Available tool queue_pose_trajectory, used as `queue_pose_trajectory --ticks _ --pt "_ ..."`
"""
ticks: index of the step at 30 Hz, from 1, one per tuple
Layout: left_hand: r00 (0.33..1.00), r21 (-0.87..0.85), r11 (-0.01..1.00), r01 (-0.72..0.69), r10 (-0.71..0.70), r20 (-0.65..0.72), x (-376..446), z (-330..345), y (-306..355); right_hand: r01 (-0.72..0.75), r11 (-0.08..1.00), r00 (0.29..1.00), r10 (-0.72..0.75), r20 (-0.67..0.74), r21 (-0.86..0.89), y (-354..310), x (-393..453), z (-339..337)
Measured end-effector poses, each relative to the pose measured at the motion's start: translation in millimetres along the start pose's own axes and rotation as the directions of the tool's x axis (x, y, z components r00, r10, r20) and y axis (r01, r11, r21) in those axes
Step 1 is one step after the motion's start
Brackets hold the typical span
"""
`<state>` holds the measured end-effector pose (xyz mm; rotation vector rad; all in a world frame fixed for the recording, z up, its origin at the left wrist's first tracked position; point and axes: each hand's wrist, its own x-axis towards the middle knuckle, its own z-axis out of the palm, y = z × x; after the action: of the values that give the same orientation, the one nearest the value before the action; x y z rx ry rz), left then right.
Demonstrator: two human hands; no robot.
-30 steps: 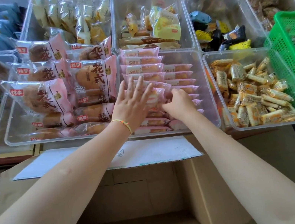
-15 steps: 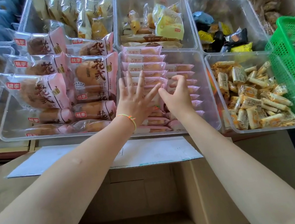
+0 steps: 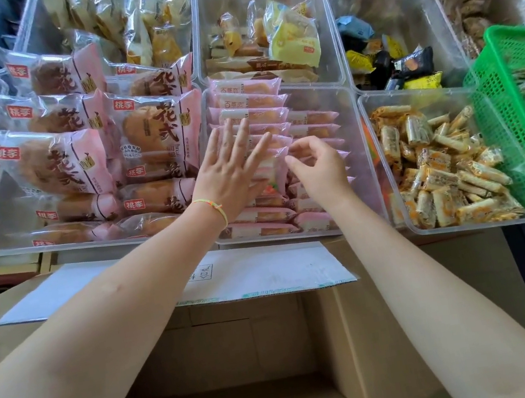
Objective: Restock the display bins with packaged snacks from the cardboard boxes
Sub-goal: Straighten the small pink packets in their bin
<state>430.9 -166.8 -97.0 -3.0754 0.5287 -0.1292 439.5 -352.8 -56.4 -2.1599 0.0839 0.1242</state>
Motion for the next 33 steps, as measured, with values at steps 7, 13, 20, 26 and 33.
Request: queue_pose_trajectory --ticks 7,13,20,26,33 --pt "1.0 -0.017 1.0 -0.015 0.015 -0.005 1 1 -1 -0.029 1.0 0.999 0.029 0.018 0.007 -3 3 4" --pt "1.0 -0.029 1.0 -0.005 0.005 -0.002 1 2 0 -0.094 0.994 0.995 0.093 -0.022 -0.055 -4 8 4" --pt "0.998 0.025 0.999 0.024 -0.025 0.052 13 -11 -1 -0.253 0.876 0.966 0.251 0.059 0.41 -36 18 24" --pt "0.997 0.011 0.998 0.067 -0.067 0.044 14 -1 -5 -0.361 0.807 0.933 0.311 0.183 0.468 -51 41 38" --pt "0.995 0.026 0.999 0.033 -0.035 0.089 14 -9 -3 -0.419 0.714 0.902 0.4 0.165 0.561 -49 50 27"
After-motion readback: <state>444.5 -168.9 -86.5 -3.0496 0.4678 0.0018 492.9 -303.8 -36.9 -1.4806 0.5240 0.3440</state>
